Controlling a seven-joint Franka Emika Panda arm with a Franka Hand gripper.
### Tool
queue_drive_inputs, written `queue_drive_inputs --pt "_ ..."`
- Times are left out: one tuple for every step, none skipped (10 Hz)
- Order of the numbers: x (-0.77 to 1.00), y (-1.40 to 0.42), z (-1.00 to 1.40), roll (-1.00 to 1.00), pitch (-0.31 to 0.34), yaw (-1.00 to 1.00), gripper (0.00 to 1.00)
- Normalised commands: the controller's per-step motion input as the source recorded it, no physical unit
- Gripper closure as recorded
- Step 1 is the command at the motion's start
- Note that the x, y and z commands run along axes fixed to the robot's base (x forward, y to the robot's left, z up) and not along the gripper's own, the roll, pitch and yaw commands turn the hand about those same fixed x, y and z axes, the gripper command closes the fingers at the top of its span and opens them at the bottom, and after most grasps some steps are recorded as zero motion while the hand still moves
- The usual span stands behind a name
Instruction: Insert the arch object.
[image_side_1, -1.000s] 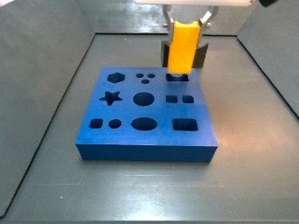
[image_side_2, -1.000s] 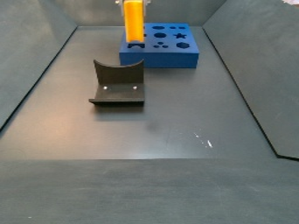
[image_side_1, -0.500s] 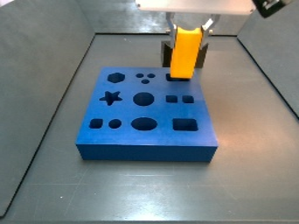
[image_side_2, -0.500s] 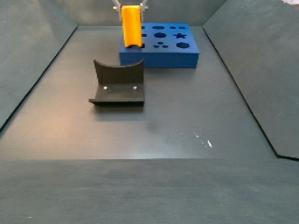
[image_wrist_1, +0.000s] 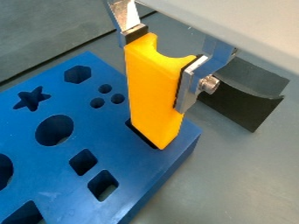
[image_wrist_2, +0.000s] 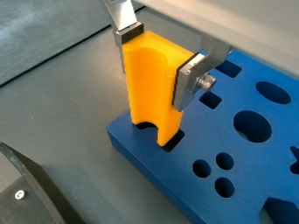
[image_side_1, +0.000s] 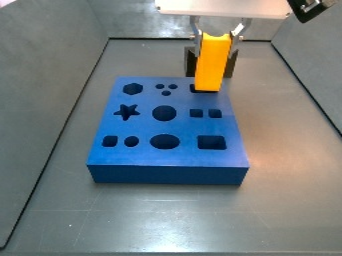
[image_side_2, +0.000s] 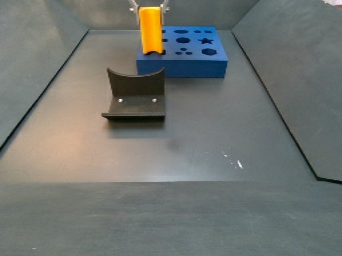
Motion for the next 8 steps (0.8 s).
queue_drive_inputs --pt "-0.21 0.0 -0.02 -0.04 -0.029 0.0 1.0" --pt "-0.16 0.0 -0.06 -0.05 -0.034 0.0 1.0" --pt "-0.05 0.0 -0.09 -0.05 -0.016 0.0 1.0" --pt "0.0 -0.06 -0.14 -0.09 -0.004 0.0 1.0" --pt "0.22 0.0 -0.33 -0.11 0.0 -0.09 1.0" --pt "0.14 0.0 -0.5 -0.11 0.0 -0.08 1.0" --pt "0.08 0.03 -0.61 -0.12 0.0 -0.03 1.0" --pt "0.02 0.02 -0.61 -0.12 0.0 0.0 1.0"
